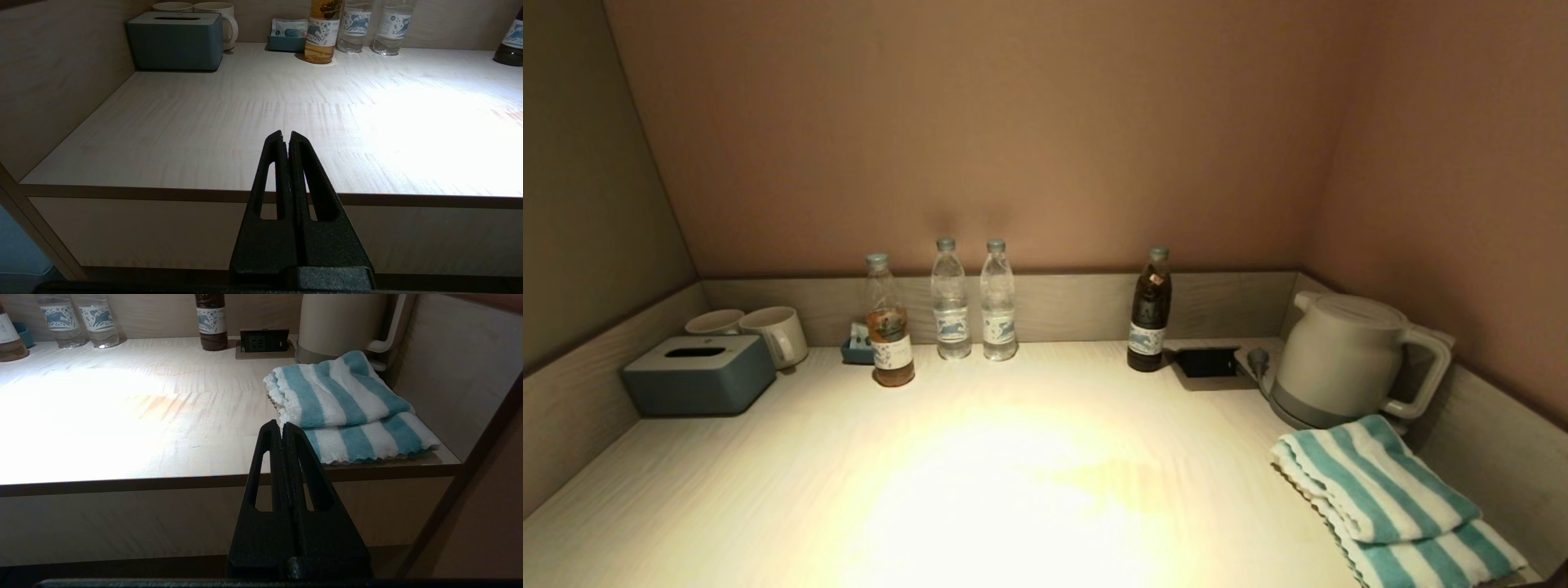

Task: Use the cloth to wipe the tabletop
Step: Pick up the tablecloth

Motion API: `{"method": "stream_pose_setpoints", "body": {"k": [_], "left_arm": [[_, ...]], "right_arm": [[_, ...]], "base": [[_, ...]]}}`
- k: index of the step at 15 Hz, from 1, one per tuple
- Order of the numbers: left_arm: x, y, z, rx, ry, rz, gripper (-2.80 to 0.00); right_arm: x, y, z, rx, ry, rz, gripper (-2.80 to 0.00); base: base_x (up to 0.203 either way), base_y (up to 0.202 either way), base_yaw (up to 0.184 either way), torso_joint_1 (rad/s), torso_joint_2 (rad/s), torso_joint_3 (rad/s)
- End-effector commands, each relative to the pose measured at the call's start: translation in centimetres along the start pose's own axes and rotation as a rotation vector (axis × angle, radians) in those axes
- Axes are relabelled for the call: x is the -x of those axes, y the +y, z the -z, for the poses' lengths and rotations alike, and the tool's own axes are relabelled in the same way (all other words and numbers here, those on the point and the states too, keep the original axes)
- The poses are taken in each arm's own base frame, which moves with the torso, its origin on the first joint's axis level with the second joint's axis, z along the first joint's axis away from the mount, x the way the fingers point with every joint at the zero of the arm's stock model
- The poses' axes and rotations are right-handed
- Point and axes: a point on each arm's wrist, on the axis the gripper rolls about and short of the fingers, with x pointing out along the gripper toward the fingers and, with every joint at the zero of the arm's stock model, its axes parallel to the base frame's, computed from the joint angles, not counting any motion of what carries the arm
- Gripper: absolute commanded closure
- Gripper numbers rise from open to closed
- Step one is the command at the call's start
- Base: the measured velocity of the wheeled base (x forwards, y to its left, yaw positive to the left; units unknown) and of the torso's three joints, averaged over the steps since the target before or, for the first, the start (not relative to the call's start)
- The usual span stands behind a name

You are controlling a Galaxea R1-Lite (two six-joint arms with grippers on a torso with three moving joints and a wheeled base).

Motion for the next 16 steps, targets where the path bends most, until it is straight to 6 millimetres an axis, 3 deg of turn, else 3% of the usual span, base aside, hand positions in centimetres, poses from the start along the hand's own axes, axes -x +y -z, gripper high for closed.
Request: {"method": "stream_pose_setpoints", "body": {"k": [1, 16], "left_arm": [[-0.01, 0.0, 0.0, 0.001, 0.002, 0.0, 0.0], [-0.01, 0.0, 0.0, 0.001, 0.002, 0.0, 0.0]], "right_arm": [[0.0, 0.0, 0.0, 0.0, 0.0, 0.0, 0.0], [0.0, 0.0, 0.0, 0.0, 0.0, 0.0, 0.0]], "base": [[0.0, 0.0, 0.0, 0.0, 0.0, 0.0], [0.0, 0.0, 0.0, 0.0, 0.0, 0.0]]}}
